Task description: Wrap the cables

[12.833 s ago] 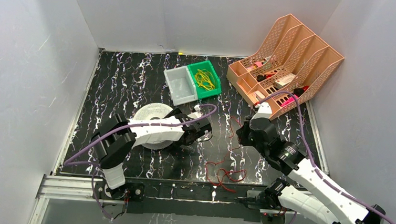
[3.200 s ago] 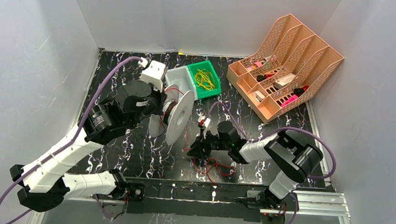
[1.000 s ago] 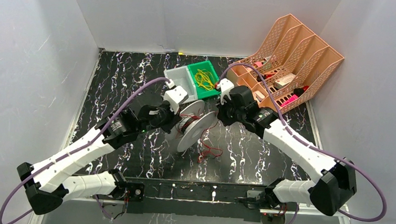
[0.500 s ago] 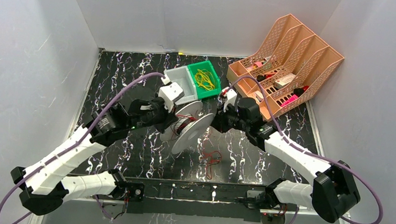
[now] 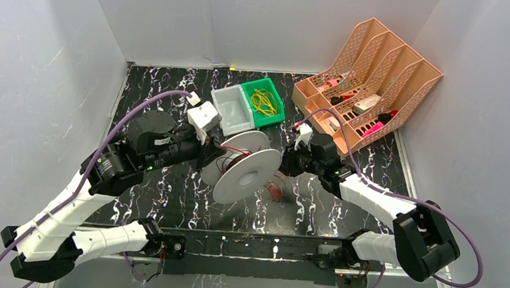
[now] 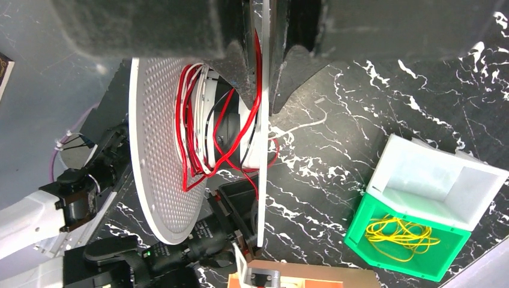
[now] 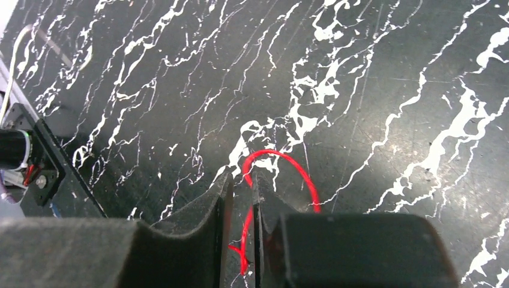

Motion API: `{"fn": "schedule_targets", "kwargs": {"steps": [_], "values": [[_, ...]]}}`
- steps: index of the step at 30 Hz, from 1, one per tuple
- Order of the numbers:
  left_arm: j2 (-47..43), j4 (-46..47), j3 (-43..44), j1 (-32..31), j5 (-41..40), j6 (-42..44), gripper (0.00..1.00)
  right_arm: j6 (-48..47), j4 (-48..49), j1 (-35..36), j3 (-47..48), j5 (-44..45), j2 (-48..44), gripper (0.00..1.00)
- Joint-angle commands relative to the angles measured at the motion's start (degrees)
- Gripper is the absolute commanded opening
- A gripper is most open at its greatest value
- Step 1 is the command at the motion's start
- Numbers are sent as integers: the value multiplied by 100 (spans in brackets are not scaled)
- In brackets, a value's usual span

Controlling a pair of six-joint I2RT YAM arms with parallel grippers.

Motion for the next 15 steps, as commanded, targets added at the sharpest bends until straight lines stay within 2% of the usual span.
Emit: {"fn": "schedule_targets", "kwargs": {"steps": [1, 9, 12, 15], "values": [[-29, 512, 234, -10, -293, -164, 0, 252, 830, 6, -170, -450, -143, 28], [67, 529, 522, -6, -624, -194, 0, 326, 959, 2, -404, -583, -247, 42], [101, 509, 605, -12, -657, -172, 0, 258, 635, 1, -382, -232, -524, 47], [123, 484, 661, -6, -676, -161, 0, 225, -21, 2, -226, 496, -790, 49]]}}
